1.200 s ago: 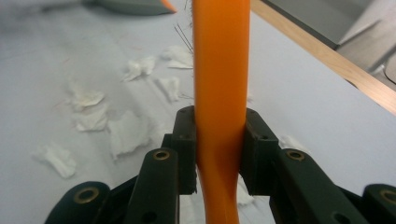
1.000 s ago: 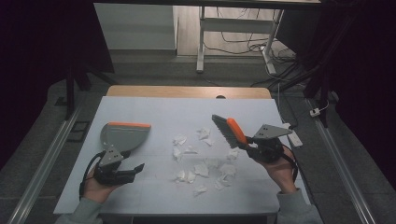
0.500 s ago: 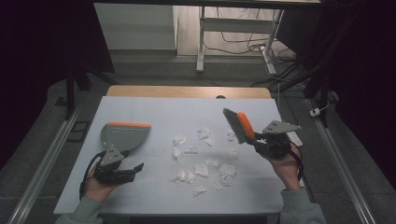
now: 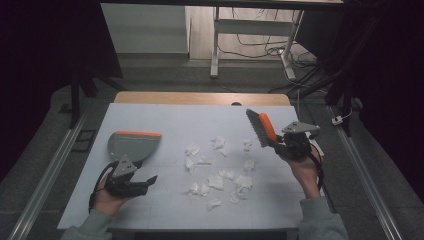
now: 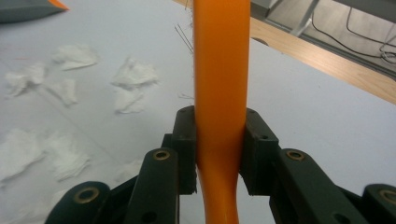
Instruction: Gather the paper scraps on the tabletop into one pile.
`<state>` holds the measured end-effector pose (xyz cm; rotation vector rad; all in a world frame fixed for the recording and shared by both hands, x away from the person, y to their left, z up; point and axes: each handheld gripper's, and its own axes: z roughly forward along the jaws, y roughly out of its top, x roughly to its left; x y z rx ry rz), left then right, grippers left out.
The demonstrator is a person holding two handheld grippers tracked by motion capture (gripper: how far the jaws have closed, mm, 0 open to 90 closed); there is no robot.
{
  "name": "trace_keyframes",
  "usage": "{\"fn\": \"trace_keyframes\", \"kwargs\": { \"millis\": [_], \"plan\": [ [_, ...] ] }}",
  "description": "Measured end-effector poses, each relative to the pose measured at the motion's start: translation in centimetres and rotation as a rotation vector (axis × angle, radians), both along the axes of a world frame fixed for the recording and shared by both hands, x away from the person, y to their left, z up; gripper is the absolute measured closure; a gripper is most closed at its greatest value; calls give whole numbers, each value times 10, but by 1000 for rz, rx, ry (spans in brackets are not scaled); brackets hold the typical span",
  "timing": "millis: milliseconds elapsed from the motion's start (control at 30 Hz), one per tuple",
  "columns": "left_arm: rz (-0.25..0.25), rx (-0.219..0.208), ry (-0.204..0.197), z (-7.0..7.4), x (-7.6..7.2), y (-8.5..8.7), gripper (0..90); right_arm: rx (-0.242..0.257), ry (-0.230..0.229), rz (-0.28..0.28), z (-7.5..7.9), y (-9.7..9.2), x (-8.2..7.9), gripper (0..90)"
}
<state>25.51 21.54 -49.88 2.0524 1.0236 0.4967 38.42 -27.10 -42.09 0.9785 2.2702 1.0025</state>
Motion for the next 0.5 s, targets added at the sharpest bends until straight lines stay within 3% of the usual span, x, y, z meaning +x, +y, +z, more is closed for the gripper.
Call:
{"fn": "trace_keyframes", "kwargs": {
  "millis": [200, 500],
  "plan": [
    [-14, 8, 7, -2, 1, -1, 274, -177, 90, 26, -7, 17, 37, 706],
    [-3, 1, 15, -2, 2, 0, 277, -420, 194, 11, -19, 39, 82, 706]
  ]
}}
